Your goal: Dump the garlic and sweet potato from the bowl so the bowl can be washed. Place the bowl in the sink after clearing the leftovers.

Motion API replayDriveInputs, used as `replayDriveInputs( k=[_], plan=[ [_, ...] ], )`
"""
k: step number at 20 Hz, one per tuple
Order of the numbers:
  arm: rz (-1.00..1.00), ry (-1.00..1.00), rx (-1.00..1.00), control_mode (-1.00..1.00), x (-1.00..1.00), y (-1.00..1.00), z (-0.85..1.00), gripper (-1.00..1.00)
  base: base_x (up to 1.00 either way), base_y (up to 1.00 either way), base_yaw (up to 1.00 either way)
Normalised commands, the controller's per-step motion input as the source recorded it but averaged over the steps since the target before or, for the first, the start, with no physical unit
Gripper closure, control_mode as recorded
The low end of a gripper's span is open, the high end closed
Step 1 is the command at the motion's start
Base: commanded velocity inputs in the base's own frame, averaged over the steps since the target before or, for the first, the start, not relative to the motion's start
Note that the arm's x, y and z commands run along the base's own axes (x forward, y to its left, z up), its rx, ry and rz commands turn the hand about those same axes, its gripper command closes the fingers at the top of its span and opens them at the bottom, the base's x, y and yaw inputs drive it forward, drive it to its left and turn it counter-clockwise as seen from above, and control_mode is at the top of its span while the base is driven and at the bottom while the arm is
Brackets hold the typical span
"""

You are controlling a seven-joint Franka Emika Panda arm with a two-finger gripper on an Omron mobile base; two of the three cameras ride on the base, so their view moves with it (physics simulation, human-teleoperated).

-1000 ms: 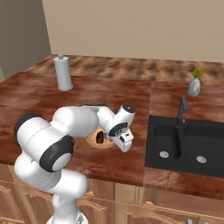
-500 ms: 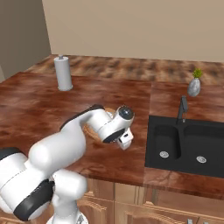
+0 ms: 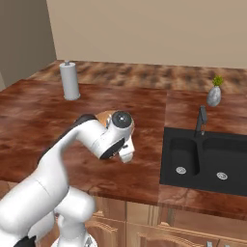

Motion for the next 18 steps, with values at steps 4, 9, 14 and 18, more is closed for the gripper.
replayDriveInputs(
  k=[4,9,14,18],
  plan=[
    [-0.03,0.0,0.1,-1.0,-0.79,0.61,0.8,1.0,0.0,0.0,0.0],
    [0.01,0.0,0.19,-1.0,-0.7,0.8,0.28,1.0,0.0,0.0,0.0],
    [0.0,0.0,0.01,-1.0,-0.16,0.15,0.1,1.0,0.0,0.0,0.0],
    [0.0,0.0,0.0,-1.0,-0.1,0.0,0.0,1.0,0.0,0.0,0.0]
  ],
)
